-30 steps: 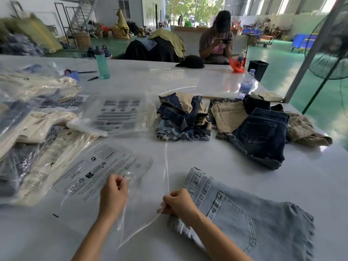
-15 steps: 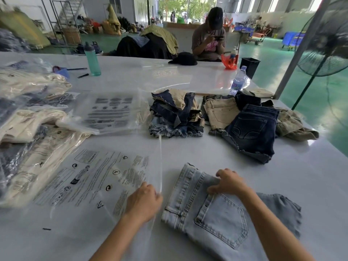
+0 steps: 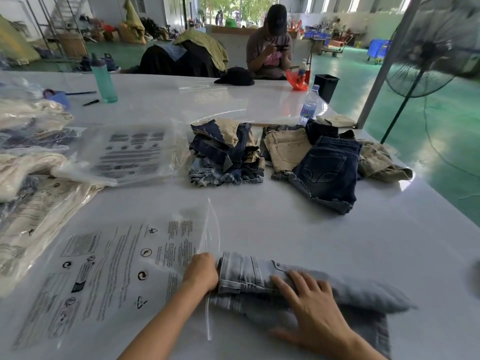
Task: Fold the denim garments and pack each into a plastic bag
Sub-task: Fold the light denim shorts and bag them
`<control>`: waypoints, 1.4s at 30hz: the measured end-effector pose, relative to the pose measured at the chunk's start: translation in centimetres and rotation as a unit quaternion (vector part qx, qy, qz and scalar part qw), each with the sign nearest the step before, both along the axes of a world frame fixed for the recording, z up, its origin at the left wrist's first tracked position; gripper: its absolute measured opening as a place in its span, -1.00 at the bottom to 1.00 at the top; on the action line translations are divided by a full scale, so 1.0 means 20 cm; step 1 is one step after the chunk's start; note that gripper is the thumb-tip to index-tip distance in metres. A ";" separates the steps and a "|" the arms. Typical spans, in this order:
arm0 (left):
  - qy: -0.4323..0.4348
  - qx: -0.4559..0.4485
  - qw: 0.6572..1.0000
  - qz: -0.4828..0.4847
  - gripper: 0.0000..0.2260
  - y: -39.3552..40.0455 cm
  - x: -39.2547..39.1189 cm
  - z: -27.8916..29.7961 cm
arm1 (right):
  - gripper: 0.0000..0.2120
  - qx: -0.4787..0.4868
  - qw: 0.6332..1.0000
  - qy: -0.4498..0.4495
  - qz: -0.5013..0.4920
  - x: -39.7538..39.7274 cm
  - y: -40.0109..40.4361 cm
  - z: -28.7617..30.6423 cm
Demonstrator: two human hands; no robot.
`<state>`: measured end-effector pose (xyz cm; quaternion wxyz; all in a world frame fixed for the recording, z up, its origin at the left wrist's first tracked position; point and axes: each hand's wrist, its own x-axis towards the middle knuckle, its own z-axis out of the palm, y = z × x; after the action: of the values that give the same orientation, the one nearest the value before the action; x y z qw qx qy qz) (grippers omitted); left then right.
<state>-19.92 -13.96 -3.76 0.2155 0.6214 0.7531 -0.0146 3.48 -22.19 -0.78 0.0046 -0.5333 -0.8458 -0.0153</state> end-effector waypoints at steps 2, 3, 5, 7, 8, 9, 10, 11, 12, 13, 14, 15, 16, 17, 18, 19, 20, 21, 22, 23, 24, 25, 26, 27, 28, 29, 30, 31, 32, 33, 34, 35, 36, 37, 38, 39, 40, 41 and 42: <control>0.005 0.003 1.000 -0.005 -0.83 0.00 0.00 0.01 | 0.08 -0.086 0.994 -0.051 -0.052 0.02 -0.06 -0.02; 0.009 0.005 1.000 -0.011 -0.83 0.00 -0.01 0.01 | 0.12 -0.094 0.991 -0.069 -0.062 0.01 -0.06 -0.01; 0.000 0.005 1.000 -0.016 -0.75 0.00 -0.02 0.01 | 0.08 -0.124 0.986 -0.100 -0.050 0.03 -0.03 0.01; -0.019 -0.013 0.999 -0.041 -0.78 0.00 -0.03 0.02 | 0.04 -0.118 0.989 -0.080 -0.037 0.06 0.03 -0.03; -0.036 -0.028 0.998 -0.053 -0.80 0.01 -0.05 0.04 | 0.03 -0.106 0.991 -0.077 -0.026 0.05 0.04 -0.03; -0.067 -0.045 0.995 -0.058 -0.80 0.01 -0.07 0.06 | 0.00 -0.089 0.991 -0.095 -0.009 0.05 0.06 -0.03; -0.093 -0.063 0.992 -0.063 -0.74 0.01 -0.09 0.09 | -0.07 -0.102 0.988 -0.119 -0.009 0.04 0.08 -0.01; -0.100 -0.070 0.990 -0.065 -0.68 0.01 -0.11 0.12 | -0.15 -0.075 0.992 -0.101 -0.002 0.05 0.08 -0.01; -0.076 -0.067 0.993 -0.068 -0.65 0.00 -0.14 0.15 | -0.23 -0.048 0.997 -0.063 0.004 0.07 0.09 -0.01; -0.018 -0.047 0.996 -0.074 -0.68 -0.02 -0.16 0.17 | -0.29 -0.032 0.999 0.000 0.012 0.10 0.11 0.00; 0.063 -0.013 0.994 -0.087 -0.75 -0.04 -0.18 0.18 | -0.34 -0.028 0.998 0.059 -0.004 0.13 0.14 0.02; 0.128 0.015 0.986 -0.103 -0.81 -0.08 -0.19 0.20 | -0.37 -0.048 0.993 0.107 -0.031 0.16 0.16 0.05; 0.162 0.029 0.979 -0.118 -0.81 -0.11 -0.18 0.21 | -0.40 -0.050 0.985 0.158 -0.057 0.18 0.17 0.08; 0.172 0.027 0.977 -0.124 -0.73 -0.14 -0.16 0.20 | -0.43 -0.019 0.977 0.199 -0.074 0.20 0.19 0.12; 0.165 0.007 0.978 -0.125 -0.62 -0.16 -0.14 0.20 | -0.43 0.010 0.967 0.237 -0.093 0.20 0.19 0.15; 0.155 -0.014 0.980 -0.123 -0.53 -0.19 -0.12 0.20 | -0.41 0.027 0.955 0.275 -0.111 0.18 0.20 0.17; 0.152 -0.027 0.980 -0.126 -0.47 -0.21 -0.09 0.20 | -0.41 0.034 0.942 0.311 -0.124 0.16 0.21 0.19; 0.148 -0.024 0.980 -0.131 -0.44 -0.22 -0.07 0.20 | -0.42 0.031 0.930 0.344 -0.125 0.13 0.21 0.21; 0.130 -0.007 0.982 -0.135 -0.43 -0.24 -0.05 0.20 | -0.43 0.024 0.923 0.366 -0.118 0.09 0.22 0.21; 0.098 0.014 0.986 -0.131 -0.44 -0.25 -0.05 0.21 | -0.43 0.017 0.924 0.369 -0.100 0.06 0.22 0.22; 0.058 0.032 0.991 -0.116 -0.47 -0.26 -0.05 0.21 | -0.44 0.005 0.931 0.357 -0.078 0.04 0.22 0.23; 0.013 0.050 0.994 -0.092 -0.52 -0.27 -0.07 0.22 | -0.44 -0.005 0.941 0.333 -0.059 0.02 0.22 0.22; -0.026 0.078 0.994 -0.065 -0.59 -0.26 -0.08 0.24 | -0.44 -0.017 0.952 0.301 -0.048 0.01 0.22 0.21; -0.047 0.111 0.992 -0.043 -0.67 -0.26 -0.10 0.27 | -0.42 -0.033 0.965 0.257 -0.047 0.01 0.22 0.19; -0.052 0.141 0.988 -0.027 -0.74 -0.25 -0.12 0.29 | -0.41 -0.052 0.977 0.202 -0.053 0.01 0.23 0.17; -0.048 0.163 0.985 -0.015 -0.75 -0.25 -0.13 0.32 | -0.40 -0.068 0.986 0.144 -0.057 0.02 0.23 0.15; -0.041 0.177 0.983 -0.010 -0.72 -0.26 -0.13 0.34 | -0.40 -0.078 0.990 0.099 -0.056 0.02 0.23 0.14; -0.030 0.183 0.982 -0.016 -0.68 -0.26 -0.12 0.36 | -0.40 -0.081 0.992 0.078 -0.053 0.02 0.24 0.13; -0.016 0.184 0.982 -0.032 -0.64 -0.27 -0.10 0.38 | -0.40 -0.078 0.993 0.073 -0.051 0.01 0.24 0.12; 0.000 0.181 0.982 -0.054 -0.61 -0.28 -0.07 0.39 | -0.39 -0.065 0.994 0.070 -0.050 -0.02 0.24 0.12; 0.017 0.176 0.981 -0.076 -0.59 -0.28 -0.04 0.40 | -0.39 -0.051 0.996 0.061 -0.046 -0.05 0.24 0.13; 0.031 0.176 0.979 -0.094 -0.56 -0.28 -0.01 0.41 | -0.38 -0.039 0.997 0.049 -0.038 -0.09 0.24 0.14; 0.044 0.180 0.977 -0.108 -0.52 -0.28 0.01 0.43 | -0.38 -0.030 0.998 0.040 -0.026 -0.14 0.25 0.15; 0.052 0.186 0.973 -0.124 -0.49 -0.28 0.04 0.44 | -0.41 -0.021 0.999 0.040 -0.010 -0.19 0.25 0.17; 0.053 0.190 0.970 -0.145 -0.48 -0.27 0.06 0.45 | -0.48 -0.012 0.999 0.053 0.007 -0.25 0.26 0.19; 0.045 0.188 0.967 -0.168 -0.46 -0.27 0.08 0.47 | -0.58 0.000 0.996 0.081 0.027 -0.30 0.27 0.21; 0.031 0.181 0.965 -0.187 -0.45 -0.27 0.09 0.48 | -0.68 0.009 0.992 0.117 0.041 -0.36 0.28 0.23; 0.016 0.172 0.965 -0.197 -0.43 -0.26 0.10 0.49 | -0.75 0.005 0.988 0.149 0.048 -0.42 0.29 0.24; 0.007 0.164 0.966 -0.198 -0.40 -0.25 0.10 0.49 | -0.78 -0.030 0.985 0.164 0.049 -0.47 0.31 0.24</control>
<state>-17.86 -19.05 6.04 0.0982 0.7848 0.6087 0.0626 -5.88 -15.96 4.03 0.1283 -0.4862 -0.8588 0.0978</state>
